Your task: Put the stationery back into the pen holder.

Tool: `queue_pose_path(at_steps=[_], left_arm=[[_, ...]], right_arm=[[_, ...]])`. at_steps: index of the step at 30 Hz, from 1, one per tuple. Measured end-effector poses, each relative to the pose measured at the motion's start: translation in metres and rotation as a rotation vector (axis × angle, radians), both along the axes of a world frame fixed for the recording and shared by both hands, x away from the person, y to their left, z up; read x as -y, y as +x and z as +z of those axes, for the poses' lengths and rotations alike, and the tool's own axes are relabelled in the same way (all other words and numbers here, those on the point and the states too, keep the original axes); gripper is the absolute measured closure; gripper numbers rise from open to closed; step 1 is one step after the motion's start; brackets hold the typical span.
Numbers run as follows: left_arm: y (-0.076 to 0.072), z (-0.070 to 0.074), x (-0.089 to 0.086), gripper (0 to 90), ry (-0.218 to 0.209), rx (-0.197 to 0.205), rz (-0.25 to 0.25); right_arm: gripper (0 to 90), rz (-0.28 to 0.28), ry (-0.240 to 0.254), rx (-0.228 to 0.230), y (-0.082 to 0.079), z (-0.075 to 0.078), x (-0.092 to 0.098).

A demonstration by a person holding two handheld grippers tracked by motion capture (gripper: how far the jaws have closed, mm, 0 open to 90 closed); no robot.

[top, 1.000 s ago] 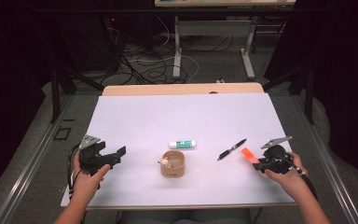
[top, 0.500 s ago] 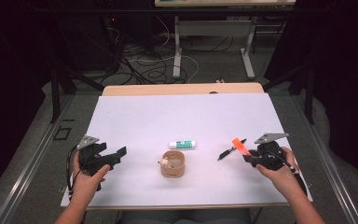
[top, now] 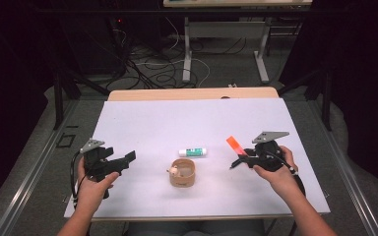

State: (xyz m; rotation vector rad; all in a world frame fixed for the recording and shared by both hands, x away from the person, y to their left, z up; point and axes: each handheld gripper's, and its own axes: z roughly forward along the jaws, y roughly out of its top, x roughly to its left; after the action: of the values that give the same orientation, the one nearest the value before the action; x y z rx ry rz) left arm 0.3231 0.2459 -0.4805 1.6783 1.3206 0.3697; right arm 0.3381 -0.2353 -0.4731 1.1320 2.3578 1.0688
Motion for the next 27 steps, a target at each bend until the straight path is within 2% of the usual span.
queue_pose_path(at_steps=[7, 15, 19, 26, 27], left_arm=[[0.0, 0.016, 0.009, 6.5, -0.012, 0.043, -0.03], [0.003, 0.029, 0.032, 10.1, -0.017, 0.072, -0.088], [0.007, 0.034, 0.043, 16.0, -0.028, 0.078, -0.104], [0.012, 0.044, 0.062, 16.6, -0.063, 0.088, -0.135], [0.013, 0.045, 0.065, 17.0, -0.075, 0.075, -0.141]], right_arm=[[66.5, 0.03, 0.028, 0.024, 0.006, 0.008, -0.021], [66.5, 0.056, 0.057, 0.06, 0.009, 0.013, -0.044], [66.6, 0.065, 0.078, 0.076, 0.008, 0.015, -0.053], [66.6, 0.082, 0.102, 0.101, 0.008, 0.016, -0.068], [66.5, 0.085, 0.103, 0.102, 0.008, 0.016, -0.07]])
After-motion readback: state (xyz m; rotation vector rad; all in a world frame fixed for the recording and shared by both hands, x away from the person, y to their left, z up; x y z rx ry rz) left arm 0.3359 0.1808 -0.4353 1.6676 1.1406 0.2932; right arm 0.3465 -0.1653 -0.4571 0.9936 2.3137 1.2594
